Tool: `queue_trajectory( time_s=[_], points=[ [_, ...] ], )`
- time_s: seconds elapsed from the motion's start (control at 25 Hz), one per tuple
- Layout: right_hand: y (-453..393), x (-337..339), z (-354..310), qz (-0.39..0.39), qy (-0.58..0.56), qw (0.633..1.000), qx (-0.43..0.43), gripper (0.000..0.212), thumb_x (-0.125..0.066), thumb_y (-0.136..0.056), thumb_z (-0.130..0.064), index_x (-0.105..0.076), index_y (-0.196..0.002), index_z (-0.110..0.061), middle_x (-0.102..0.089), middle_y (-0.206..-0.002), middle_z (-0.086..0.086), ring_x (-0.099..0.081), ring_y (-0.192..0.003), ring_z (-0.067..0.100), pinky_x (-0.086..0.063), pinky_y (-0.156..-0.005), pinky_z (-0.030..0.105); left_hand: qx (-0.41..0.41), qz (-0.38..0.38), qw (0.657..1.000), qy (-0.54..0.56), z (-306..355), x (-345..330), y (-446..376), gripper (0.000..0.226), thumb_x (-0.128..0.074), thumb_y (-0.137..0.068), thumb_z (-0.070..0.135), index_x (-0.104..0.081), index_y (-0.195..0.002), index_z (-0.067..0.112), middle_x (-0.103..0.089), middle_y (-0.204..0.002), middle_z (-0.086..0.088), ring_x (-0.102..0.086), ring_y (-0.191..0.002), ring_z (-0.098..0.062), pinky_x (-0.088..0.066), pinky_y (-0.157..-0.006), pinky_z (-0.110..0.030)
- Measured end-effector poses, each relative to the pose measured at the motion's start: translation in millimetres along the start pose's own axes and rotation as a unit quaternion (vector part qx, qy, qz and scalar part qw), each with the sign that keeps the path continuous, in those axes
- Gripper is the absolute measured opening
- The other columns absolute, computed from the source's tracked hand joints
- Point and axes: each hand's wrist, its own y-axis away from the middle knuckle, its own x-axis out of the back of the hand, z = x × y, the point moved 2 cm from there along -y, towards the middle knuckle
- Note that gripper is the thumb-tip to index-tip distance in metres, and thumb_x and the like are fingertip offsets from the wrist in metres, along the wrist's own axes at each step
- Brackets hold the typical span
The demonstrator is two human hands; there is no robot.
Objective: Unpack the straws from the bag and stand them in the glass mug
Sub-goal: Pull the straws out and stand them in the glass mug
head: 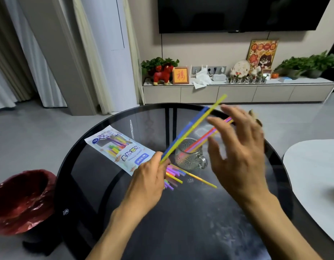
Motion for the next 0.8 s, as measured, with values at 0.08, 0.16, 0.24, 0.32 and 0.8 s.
queue_trajectory(
  time_s=[0.08, 0.16, 0.24, 0.32, 0.8],
  points=[
    [-2, 13, -3, 0.077, -0.135, 0.985, -0.076, 0.031, -0.063, -0.086, -0.006, -0.063, -0.117, -0.005, -0.059, -0.126, 0.011, -0.057, -0.115, 0.030, -0.045, -0.098, 0.052, 0.024, 0.038, 0.974, 0.223, 11, 10, -6, 0.023, -0.043, -0.101, 0.027, -0.057, -0.087, 0.016, -0.057, -0.062, 0.005, -0.055, -0.055, -0.008, -0.047, -0.056, -0.024],
    [1, 2, -9, -0.012, -0.330, 0.929, -0.166, 0.033, -0.064, -0.087, -0.014, -0.058, -0.120, -0.011, -0.064, -0.121, -0.001, -0.062, -0.111, 0.016, -0.050, -0.096, 0.046, 0.003, 0.020, 0.926, 0.377, 17, 7, -7, 0.021, -0.041, -0.101, 0.023, -0.060, -0.092, 0.016, -0.061, -0.073, 0.000, -0.061, -0.068, -0.012, -0.054, -0.065, -0.027],
    [10, -20, -16, -0.107, -0.423, 0.873, -0.217, 0.034, -0.066, -0.088, -0.017, -0.057, -0.121, -0.016, -0.068, -0.116, -0.002, -0.065, -0.108, 0.014, -0.053, -0.095, 0.042, 0.006, -0.021, 0.924, 0.381, 4, -11, -4, 0.017, -0.043, -0.097, 0.025, -0.060, -0.096, 0.020, -0.065, -0.081, -0.001, -0.064, -0.078, -0.019, -0.057, -0.070, -0.040],
    [22, -38, -19, -0.161, -0.466, 0.837, -0.238, 0.035, -0.066, -0.087, -0.013, -0.059, -0.121, -0.017, -0.070, -0.111, 0.003, -0.067, -0.106, 0.019, -0.053, -0.095, 0.047, 0.045, -0.064, 0.943, 0.324, -16, -34, 6, 0.020, -0.046, -0.094, 0.032, -0.060, -0.095, 0.018, -0.067, -0.081, 0.000, -0.066, -0.078, -0.017, -0.054, -0.070, -0.040],
    [27, -45, -16, -0.290, -0.572, 0.738, -0.213, 0.021, -0.057, -0.095, -0.016, -0.067, -0.113, -0.021, -0.067, -0.103, 0.025, -0.057, -0.068, 0.050, -0.048, -0.065, 0.064, -0.006, -0.144, 0.953, 0.267, -23, -52, 12, 0.017, -0.044, -0.099, 0.010, -0.058, -0.094, 0.018, -0.065, -0.085, 0.001, -0.066, -0.082, -0.006, -0.049, -0.077, -0.019]
  ],
)
